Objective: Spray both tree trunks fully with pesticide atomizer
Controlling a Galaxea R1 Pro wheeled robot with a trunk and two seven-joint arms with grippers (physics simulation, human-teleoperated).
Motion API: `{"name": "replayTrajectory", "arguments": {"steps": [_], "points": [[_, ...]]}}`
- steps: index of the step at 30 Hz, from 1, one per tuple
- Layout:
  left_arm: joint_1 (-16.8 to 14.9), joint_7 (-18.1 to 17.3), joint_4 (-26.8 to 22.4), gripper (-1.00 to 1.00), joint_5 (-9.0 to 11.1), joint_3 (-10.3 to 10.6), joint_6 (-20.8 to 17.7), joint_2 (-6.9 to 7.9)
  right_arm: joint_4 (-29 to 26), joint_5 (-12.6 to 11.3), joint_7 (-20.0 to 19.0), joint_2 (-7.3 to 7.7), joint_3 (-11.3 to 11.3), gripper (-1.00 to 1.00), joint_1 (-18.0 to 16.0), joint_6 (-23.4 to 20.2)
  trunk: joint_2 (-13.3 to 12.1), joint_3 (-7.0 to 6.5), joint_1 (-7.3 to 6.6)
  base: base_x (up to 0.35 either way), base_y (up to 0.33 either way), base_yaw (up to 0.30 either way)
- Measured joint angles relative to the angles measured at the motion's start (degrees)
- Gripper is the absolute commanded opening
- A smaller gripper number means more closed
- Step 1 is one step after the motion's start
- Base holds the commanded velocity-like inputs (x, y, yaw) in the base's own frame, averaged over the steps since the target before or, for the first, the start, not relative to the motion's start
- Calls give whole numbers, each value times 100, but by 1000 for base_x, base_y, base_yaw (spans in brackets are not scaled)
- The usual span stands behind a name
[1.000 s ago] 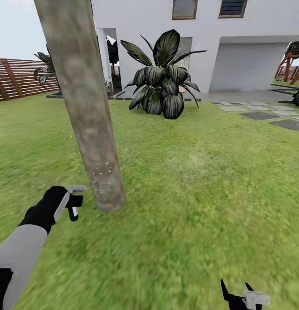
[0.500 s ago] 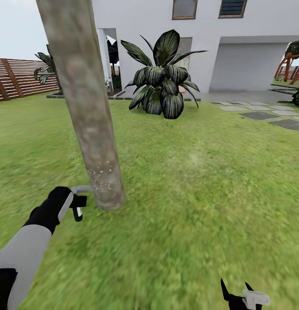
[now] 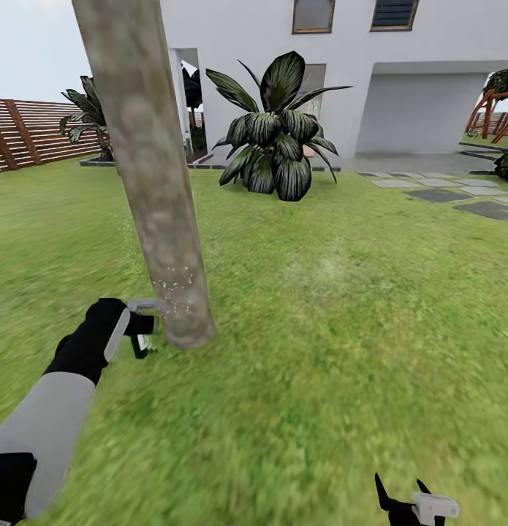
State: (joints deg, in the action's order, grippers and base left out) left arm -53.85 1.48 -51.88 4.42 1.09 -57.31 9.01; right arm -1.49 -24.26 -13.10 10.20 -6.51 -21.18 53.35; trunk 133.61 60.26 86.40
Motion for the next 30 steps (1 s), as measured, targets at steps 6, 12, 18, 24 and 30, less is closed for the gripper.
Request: {"name": "replayTrajectory", "arguments": {"steps": [6,12,18,24,30], "points": [[-130,-3,-155,-100,155,-25,-52,34,0,0,-1,0,1,100,0,0,0,0,0,0,0,0],[-263,-1,-400,-100,56,-51,-112,-126,0,0,-1,0,-1,100,0,0,0,0,0,0,0,0],[-290,-9,-448,-100,173,-53,-115,-29,0,8,-2,0,-4,100,0,0,0,0,0,0,0,0],[-484,-9,-457,-100,90,-53,-122,-357,0,7,-1,0,-2,100,0,0,0,0,0,0,0,0],[-489,-1,-449,-100,69,-78,-123,81,0,9,-6,0,-3,100,0,0,0,0,0,0,0,0]]}}
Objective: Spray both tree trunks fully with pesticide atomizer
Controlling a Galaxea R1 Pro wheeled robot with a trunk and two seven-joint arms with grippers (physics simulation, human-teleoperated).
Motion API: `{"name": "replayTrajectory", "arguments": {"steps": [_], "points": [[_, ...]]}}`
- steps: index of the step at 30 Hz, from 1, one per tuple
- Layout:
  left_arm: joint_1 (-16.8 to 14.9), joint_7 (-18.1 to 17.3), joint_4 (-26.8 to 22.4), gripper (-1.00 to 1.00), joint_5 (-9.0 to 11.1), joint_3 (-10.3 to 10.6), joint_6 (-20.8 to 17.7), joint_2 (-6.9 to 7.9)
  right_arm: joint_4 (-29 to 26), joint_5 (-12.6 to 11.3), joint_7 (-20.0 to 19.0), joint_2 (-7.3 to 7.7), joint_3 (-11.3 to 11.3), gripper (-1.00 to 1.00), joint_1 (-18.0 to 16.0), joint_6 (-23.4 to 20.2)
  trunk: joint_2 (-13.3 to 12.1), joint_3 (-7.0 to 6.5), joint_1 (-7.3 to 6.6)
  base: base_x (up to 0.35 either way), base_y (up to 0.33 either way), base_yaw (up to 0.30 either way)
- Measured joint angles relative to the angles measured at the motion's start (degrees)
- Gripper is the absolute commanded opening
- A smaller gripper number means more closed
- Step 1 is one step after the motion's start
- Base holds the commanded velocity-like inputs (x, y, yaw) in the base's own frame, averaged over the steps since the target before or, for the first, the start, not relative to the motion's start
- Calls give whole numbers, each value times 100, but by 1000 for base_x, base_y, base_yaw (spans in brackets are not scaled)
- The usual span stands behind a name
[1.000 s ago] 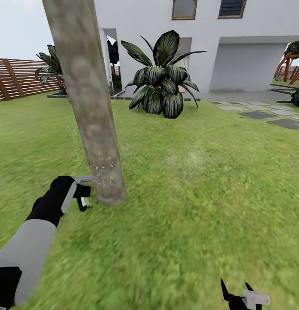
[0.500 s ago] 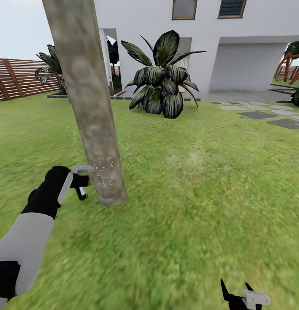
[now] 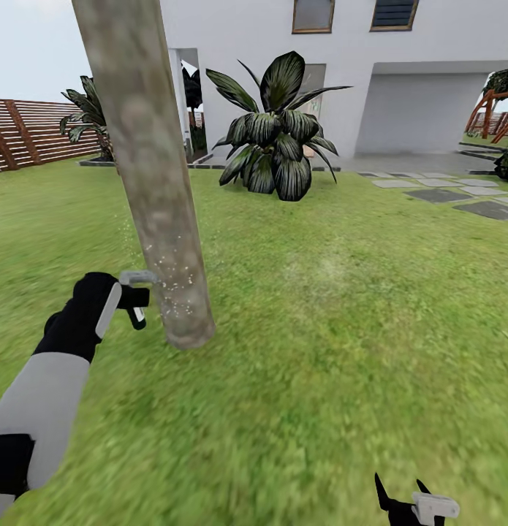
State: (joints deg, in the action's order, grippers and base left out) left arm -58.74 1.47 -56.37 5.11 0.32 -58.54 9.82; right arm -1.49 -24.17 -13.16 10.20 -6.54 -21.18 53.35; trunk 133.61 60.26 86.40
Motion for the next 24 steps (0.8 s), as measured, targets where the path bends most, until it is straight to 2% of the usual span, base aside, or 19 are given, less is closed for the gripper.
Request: {"name": "replayTrajectory", "arguments": {"steps": [6,9,12,17,19,21,22,24], "points": [[15,-2,-18,-100,55,49,3,-65,0,0,1,0,-2,100,0,0,0,0,0,-210,0,0],[-12,-1,-23,-100,66,55,9,-305,0,0,0,0,2,100,0,0,0,0,0,-154,0,0],[-45,-1,-127,-100,37,64,10,-417,0,0,3,0,-3,100,0,0,0,0,0,-15,0,0],[-428,6,-208,-100,16,21,-18,-406,0,0,2,0,-2,100,0,0,0,0,0,-1,0,0],[-455,8,-187,-100,-9,-27,-25,-327,0,0,1,0,-3,100,0,0,0,0,0,0,0,0],[-461,9,-183,-100,-11,-223,-29,-270,0,0,3,0,0,100,0,0,0,0,0,0,0,0],[-456,9,-181,-100,4,-319,-30,-262,0,0,4,0,1,100,0,0,0,0,0,0,0,0],[-432,8,-181,-100,45,-334,-27,-344,0,-2,4,0,1,100,0,0,0,0,0,0,0,0]]}}
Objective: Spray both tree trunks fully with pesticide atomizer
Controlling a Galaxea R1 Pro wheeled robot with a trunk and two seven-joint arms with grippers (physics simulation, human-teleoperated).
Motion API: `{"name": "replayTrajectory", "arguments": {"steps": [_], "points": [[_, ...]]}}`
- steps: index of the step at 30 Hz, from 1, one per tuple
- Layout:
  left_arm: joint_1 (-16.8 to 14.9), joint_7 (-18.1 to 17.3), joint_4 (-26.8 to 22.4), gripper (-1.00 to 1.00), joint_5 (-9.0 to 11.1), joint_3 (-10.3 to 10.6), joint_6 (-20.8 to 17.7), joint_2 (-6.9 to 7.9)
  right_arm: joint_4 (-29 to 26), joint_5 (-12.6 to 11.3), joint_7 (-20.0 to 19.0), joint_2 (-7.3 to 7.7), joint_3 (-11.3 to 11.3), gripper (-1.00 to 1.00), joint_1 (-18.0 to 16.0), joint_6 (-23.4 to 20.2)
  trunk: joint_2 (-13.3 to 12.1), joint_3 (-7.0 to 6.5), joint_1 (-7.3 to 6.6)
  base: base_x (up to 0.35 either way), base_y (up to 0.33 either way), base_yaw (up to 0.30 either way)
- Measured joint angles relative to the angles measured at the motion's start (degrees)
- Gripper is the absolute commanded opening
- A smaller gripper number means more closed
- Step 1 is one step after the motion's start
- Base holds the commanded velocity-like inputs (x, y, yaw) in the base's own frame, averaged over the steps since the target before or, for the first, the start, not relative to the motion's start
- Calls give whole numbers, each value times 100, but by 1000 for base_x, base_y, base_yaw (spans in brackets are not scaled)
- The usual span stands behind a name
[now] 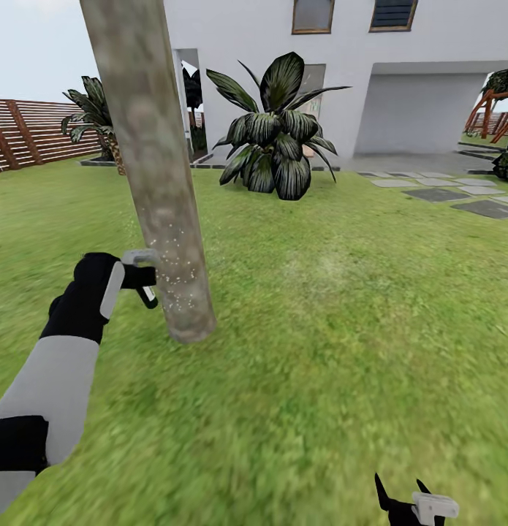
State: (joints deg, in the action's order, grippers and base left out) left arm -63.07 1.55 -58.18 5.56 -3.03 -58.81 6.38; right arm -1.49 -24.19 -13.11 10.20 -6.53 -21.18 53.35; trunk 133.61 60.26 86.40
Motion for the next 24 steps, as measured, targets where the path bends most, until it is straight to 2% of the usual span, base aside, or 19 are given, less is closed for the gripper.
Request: {"name": "replayTrajectory", "arguments": {"steps": [3,4,6,7,9,12,14,17,19,22,24], "points": [[62,0,0,-100,3,13,2,-150,0,-1,0,0,2,100,0,0,0,0,0,0,0,0],[77,0,0,-100,-38,26,1,-150,1,1,0,0,2,100,0,0,0,0,0,0,0,0],[191,4,13,-100,-73,-5,3,-81,2,2,1,0,-2,100,0,0,0,1,0,0,0,0],[357,4,29,-100,-88,-23,11,-24,1,2,0,0,-2,100,0,0,0,1,1,0,0,0],[932,8,-16,-100,-118,-38,62,109,0,2,-1,0,-3,100,0,0,-1,1,1,0,0,0],[1367,27,-29,-100,-99,-39,96,147,0,2,-2,0,-2,100,0,0,0,1,0,0,0,0],[1518,56,6,-100,-100,-38,104,152,0,2,-1,0,-5,100,0,0,0,0,0,0,0,0],[1583,197,60,-100,-84,-46,149,116,0,-4,-5,0,-2,100,0,0,0,0,0,0,0,0],[1777,297,193,-100,-24,-49,322,77,0,0,-7,0,-5,100,0,0,0,1,1,0,0,0],[2197,354,307,-100,-21,-63,933,58,0,2,-7,0,-7,100,0,0,0,1,0,0,0,0],[2435,363,328,-100,-13,-67,1091,55,0,7,-7,-4,-8,100,0,0,0,1,0,0,0,0]]}}
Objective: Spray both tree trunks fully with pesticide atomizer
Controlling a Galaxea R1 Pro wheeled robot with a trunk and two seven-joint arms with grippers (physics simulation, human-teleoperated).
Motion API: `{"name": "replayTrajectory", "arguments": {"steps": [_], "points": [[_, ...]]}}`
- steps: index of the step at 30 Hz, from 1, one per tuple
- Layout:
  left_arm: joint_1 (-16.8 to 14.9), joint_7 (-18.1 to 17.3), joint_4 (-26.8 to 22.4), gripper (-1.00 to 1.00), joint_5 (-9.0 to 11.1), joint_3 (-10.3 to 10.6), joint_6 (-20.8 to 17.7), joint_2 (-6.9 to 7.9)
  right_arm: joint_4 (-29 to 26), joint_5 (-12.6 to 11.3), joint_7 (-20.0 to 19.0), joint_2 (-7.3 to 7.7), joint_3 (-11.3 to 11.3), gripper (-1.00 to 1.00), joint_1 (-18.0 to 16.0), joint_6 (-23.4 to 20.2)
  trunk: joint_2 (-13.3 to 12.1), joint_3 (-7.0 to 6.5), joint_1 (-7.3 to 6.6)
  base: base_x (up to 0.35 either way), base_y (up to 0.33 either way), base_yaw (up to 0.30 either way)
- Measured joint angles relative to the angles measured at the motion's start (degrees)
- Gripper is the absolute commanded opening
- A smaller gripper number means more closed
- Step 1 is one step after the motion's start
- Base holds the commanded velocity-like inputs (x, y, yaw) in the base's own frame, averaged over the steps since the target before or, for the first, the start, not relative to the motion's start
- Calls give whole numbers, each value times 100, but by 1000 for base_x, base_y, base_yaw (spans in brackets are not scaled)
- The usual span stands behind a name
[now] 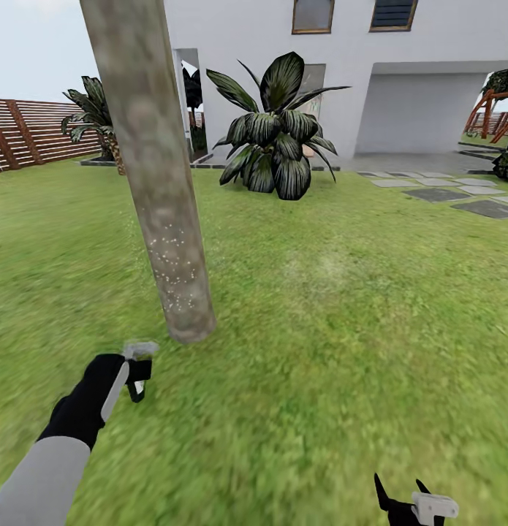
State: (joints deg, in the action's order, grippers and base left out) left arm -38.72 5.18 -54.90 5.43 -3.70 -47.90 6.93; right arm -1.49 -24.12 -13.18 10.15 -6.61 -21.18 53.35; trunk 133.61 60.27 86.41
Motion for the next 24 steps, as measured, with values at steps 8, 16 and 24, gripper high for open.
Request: {"name": "replayTrajectory", "arguments": {"steps": [8,16,24], "points": [[380,13,5,-100,-9,-11,418,-71,0,-5,0,-5,1,100,0,0,0,-1,0,24,-169,0],[470,123,6,-100,-28,-271,787,-78,0,-7,0,4,2,100,0,-8,0,-1,0,138,-270,0],[471,147,110,-100,21,-368,824,-138,0,-5,0,4,3,100,0,-8,0,-1,0,134,-270,0]]}}
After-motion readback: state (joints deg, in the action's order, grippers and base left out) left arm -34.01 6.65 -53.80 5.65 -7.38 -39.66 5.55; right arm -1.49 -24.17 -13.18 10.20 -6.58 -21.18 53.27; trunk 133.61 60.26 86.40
